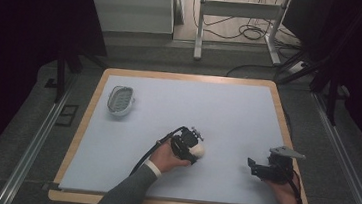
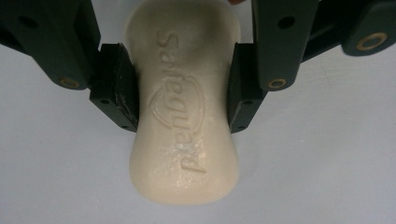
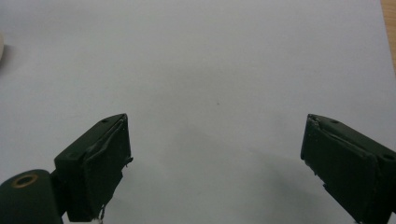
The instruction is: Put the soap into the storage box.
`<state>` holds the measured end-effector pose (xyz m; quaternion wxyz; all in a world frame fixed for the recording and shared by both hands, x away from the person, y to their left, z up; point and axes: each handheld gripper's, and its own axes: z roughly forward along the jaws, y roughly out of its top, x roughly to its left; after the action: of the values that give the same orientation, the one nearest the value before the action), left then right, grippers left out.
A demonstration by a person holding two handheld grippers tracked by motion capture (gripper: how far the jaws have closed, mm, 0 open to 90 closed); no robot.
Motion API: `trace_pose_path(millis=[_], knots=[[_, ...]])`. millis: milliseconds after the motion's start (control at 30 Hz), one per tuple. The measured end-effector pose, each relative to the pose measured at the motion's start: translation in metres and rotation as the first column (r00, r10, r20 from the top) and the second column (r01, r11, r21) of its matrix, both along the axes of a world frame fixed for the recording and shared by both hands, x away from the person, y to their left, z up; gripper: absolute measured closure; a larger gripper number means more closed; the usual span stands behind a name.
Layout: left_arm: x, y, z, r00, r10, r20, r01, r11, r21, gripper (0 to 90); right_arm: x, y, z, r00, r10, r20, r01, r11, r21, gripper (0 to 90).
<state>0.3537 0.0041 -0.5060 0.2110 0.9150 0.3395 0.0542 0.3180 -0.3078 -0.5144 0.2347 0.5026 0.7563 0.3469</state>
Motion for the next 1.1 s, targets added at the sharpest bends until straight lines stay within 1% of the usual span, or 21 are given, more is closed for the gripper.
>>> trace_pose_path(millis=[100,200,333,533,567,733,800,833,867,1000,1100], knots=[[0.001,0.004,0.002,1.0,0.0,0.002,0.0,1.0,-0.006,49.5,0.0,-0.001,0.0,1.0,0.0,0.002,0.0,1.0,0.003,8.4],[0.001,0.009,0.006,1.0,0.006,0.005,-0.006,0.9994,-0.035,49.5,0.0,-0.001,0.001,1.0,-0.003,0.002,0.003,1.0,0.003,8.4],[-0.001,0.014,0.011,0.9999,0.005,0.01,-0.005,0.9987,-0.05,49.5,0.0,-0.001,0.001,1.0,-0.006,0.004,0.006,1.0,0.003,8.4],[0.0,0.022,0.016,0.9991,0.018,0.038,-0.015,0.9972,-0.073,49.5,0.0,0.0,0.001,1.0,-0.003,0.001,0.003,1.0,0.002,8.4],[0.0,0.022,0.017,0.9988,0.019,0.044,-0.016,0.9972,-0.072,49.5,0.0,0.0,0.001,1.0,-0.003,0.001,0.003,1.0,0.002,8.4],[-0.002,0.027,0.021,0.9985,0.022,0.049,-0.018,0.9964,-0.083,49.5,0.0,0.0,0.0,1.0,-0.003,0.003,0.003,1.0,0.002,8.4],[-0.003,0.028,0.022,0.9975,0.021,0.068,-0.015,0.9964,-0.084,49.5,0.0,0.0,0.0,1.0,-0.003,0.003,0.003,1.0,0.001,8.4],[-0.003,0.028,0.023,0.9973,0.021,0.071,-0.015,0.996,-0.088,49.5,0.0,0.0,0.0,1.0,-0.003,0.003,0.003,1.0,0.001,8.4],[-0.004,0.028,0.024,0.9974,0.02,0.07,-0.013,0.9955,-0.093,49.5,0.0,0.0,0.0,1.0,-0.003,0.004,0.003,1.0,0.001,8.3],[-0.003,0.03,0.027,0.9966,0.015,0.081,-0.008,0.9957,-0.093,49.5,0.0,-0.001,0.0,1.0,-0.002,0.004,0.002,1.0,-0.004,8.3],[-0.003,0.032,0.029,0.9966,0.018,0.08,-0.011,0.9951,-0.098,49.5,0.0,0.0,0.001,1.0,-0.001,0.004,0.001,1.0,-0.001,8.3]])
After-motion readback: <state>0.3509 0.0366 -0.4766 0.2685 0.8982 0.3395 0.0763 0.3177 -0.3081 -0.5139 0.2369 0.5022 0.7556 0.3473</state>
